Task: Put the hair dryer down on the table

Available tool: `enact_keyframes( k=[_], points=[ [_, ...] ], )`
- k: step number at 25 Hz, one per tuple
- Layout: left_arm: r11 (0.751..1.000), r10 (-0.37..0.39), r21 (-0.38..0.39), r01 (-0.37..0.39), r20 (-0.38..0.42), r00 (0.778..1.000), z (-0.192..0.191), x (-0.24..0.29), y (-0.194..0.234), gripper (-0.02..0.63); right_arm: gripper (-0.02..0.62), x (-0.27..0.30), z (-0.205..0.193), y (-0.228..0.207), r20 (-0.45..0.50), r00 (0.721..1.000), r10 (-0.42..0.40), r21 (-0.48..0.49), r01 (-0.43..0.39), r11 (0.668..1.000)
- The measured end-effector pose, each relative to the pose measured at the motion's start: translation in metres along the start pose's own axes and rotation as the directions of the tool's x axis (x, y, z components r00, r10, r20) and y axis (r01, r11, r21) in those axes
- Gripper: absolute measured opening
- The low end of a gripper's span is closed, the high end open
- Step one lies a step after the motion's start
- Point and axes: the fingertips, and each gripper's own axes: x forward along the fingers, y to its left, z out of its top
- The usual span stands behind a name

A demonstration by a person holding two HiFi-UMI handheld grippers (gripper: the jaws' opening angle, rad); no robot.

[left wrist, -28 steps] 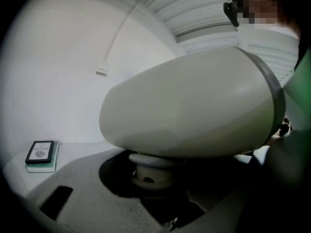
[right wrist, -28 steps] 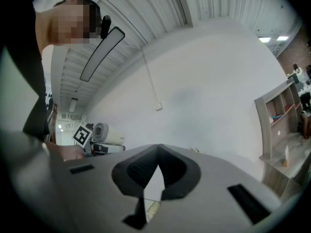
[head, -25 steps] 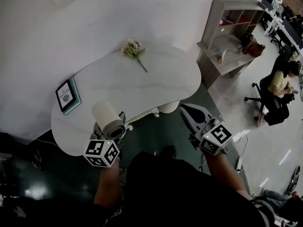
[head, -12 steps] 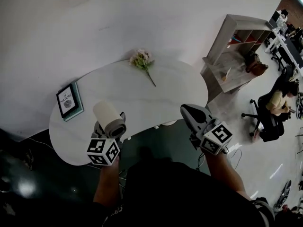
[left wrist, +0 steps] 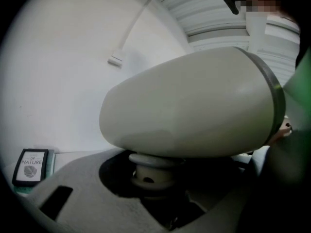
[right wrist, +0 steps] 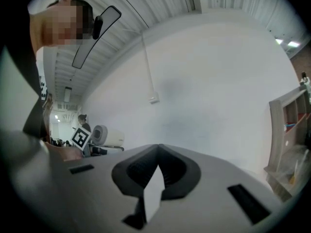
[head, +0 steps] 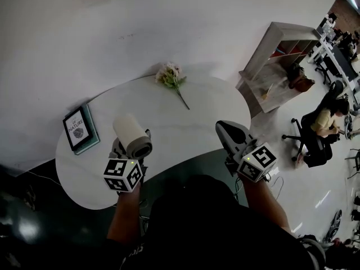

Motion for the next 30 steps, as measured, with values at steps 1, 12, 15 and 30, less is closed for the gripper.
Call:
enact_keyframes(
  k=[1, 12, 15, 30],
  points=[
    [1.000, -0.001, -0.006, 0.001, -0.006, 1.000, -0.001, 0.006, 0.003, 0.195, 0.006, 0.004, -0.002, -0.003, -0.004, 1.000, 0.001, 0.005, -0.001, 1.000],
    [0.999, 0.024, -0.020, -0.027, -0.102, 0.994, -0.010, 0.090, 0.024, 0.195, 0.006, 0.054, -0.016, -0.061, -0.030, 0.997, 0.071, 0.070, -0.069, 0.995],
    [0.999, 0.030, -0.026, -0.034, -0.149, 0.988, -0.017, 0.114, 0.028, 0.195, 0.006, 0.064, -0.025, -0.078, -0.048, 0.996, 0.081, 0.097, -0.076, 0.992],
    [0.999, 0.027, -0.021, -0.039, -0.414, 0.910, -0.108, 0.205, 0.041, 0.196, 0.006, 0.086, -0.071, -0.120, -0.163, 0.980, 0.111, 0.122, -0.091, 0.988]
  ],
)
